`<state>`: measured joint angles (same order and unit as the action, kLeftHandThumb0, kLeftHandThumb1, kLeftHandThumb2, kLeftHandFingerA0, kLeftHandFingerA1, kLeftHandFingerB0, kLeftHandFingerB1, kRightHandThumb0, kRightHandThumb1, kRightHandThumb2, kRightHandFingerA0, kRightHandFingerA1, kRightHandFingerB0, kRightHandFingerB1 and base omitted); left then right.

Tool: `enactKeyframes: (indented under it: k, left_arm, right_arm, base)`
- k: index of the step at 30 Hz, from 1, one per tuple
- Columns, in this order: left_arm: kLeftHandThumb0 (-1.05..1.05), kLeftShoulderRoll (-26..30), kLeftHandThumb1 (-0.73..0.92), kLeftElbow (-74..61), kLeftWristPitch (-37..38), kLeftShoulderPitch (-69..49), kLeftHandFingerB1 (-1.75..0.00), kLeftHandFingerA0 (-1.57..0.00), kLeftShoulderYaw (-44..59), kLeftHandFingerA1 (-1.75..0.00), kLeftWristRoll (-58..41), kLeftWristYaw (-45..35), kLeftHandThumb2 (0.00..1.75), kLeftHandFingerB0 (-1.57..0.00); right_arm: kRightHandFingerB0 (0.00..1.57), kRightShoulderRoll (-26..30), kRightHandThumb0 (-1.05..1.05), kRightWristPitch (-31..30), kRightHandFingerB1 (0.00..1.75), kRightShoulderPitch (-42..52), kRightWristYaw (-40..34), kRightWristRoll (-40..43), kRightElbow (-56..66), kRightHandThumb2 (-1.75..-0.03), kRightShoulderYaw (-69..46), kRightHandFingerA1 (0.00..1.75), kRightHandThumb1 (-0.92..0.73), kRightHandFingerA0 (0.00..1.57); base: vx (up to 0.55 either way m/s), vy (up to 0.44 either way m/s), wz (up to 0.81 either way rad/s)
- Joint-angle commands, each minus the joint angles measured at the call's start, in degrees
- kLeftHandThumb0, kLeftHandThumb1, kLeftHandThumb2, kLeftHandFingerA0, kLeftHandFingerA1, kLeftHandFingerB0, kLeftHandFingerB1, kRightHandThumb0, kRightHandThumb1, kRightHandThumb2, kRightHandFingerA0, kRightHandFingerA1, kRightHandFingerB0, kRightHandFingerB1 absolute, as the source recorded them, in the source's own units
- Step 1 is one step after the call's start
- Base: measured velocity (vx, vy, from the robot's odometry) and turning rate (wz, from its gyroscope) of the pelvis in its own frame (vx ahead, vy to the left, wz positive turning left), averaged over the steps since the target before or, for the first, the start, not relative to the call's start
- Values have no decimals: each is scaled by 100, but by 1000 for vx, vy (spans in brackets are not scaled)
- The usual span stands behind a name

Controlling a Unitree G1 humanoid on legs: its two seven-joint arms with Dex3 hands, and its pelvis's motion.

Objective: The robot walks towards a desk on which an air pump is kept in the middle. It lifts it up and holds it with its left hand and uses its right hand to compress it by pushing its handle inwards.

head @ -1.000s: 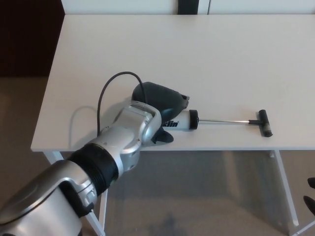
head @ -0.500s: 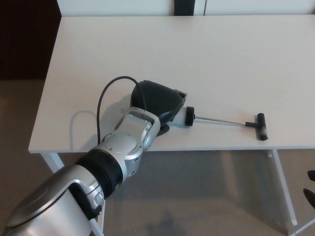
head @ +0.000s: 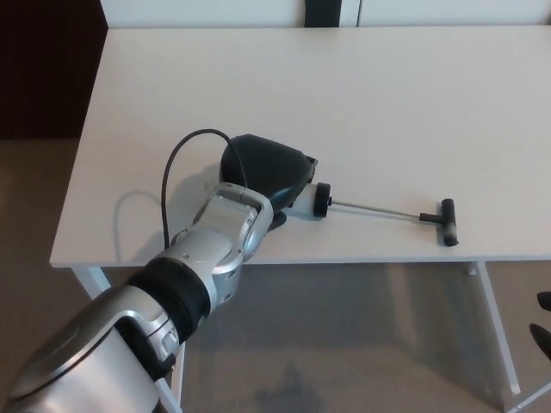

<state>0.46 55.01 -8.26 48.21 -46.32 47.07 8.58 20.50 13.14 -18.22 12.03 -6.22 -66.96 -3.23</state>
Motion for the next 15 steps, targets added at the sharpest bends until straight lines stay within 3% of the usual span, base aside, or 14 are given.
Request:
enactKeyframes:
  k: [1,2,4,5,6,7,10,11,13,14,15]
  left_arm:
    - [-13,306,58,-245,570,-551,-82,-74,455,-146,-240,971,58,-68]
    - [-11,331,63,-298,655,-574,-102,-70,569,-168,-282,1103,54,-65]
    - [-11,354,63,-347,750,-605,-102,-70,693,-168,-307,1247,54,-65]
    - [-5,399,63,-393,807,-608,-137,-70,768,-172,-321,1357,51,-52]
    - [-5,446,63,-440,877,-614,-137,-70,860,-172,-314,1470,51,-52]
    - [-1,487,65,-470,948,-612,-151,-69,915,-175,-290,1630,51,-46]
    - [-1,529,65,-491,1060,-613,-151,-69,998,-175,-234,1847,51,-46]
    - [-3,544,62,-509,1156,-624,-141,-75,1046,-175,-254,1981,56,-58]
    - [-3,563,62,-525,1314,-641,-141,-75,1128,-175,-275,2192,56,-58]
    - [-3,586,66,-571,1416,-639,-156,-72,1195,-175,-333,2198,59,-48]
    - [-3,614,66,-624,1549,-636,-156,-72,1283,-175,-403,2212,59,-48]
  right_arm:
    - [22,79,-55,-59,30,-53,12,71,-31,-64,-46,34,-80,26]
    - [22,84,-55,-65,31,-58,20,77,-29,-64,-50,34,-80,26]
    - [22,89,-55,-68,31,-61,30,81,-28,-64,-53,34,-80,26]
    - [21,91,-55,-55,30,-64,16,58,-23,-64,-33,34,-81,27]
    - [21,92,-55,-39,30,-69,-4,28,-18,-64,-8,34,-81,27]
    - [22,85,-55,-52,30,-80,-10,41,-29,-64,-21,34,-80,27]
    - [22,75,-55,-77,30,-97,-12,70,-47,-64,-46,34,-80,27]
    - [22,74,-55,-78,31,-98,-22,63,-48,-64,-40,35,-80,28]
    - [22,72,-55,-79,31,-100,-36,51,-50,-64,-32,35,-80,28]
    - [22,73,-55,-82,31,-114,-43,47,-56,-64,-29,35,-80,28]
    - [22,73,-55,-85,31,-131,-52,41,-65,-64,-26,35,-80,28]
  base:
    - [0,0,0]
    - [0,0,0]
    - [0,0,0]
    - [0,0,0]
    - [0,0,0]
    - [0,0,0]
    - [0,0,0]
    - [0,0,0]
    - [0,0,0]
    - [0,0,0]
    - [0,0,0]
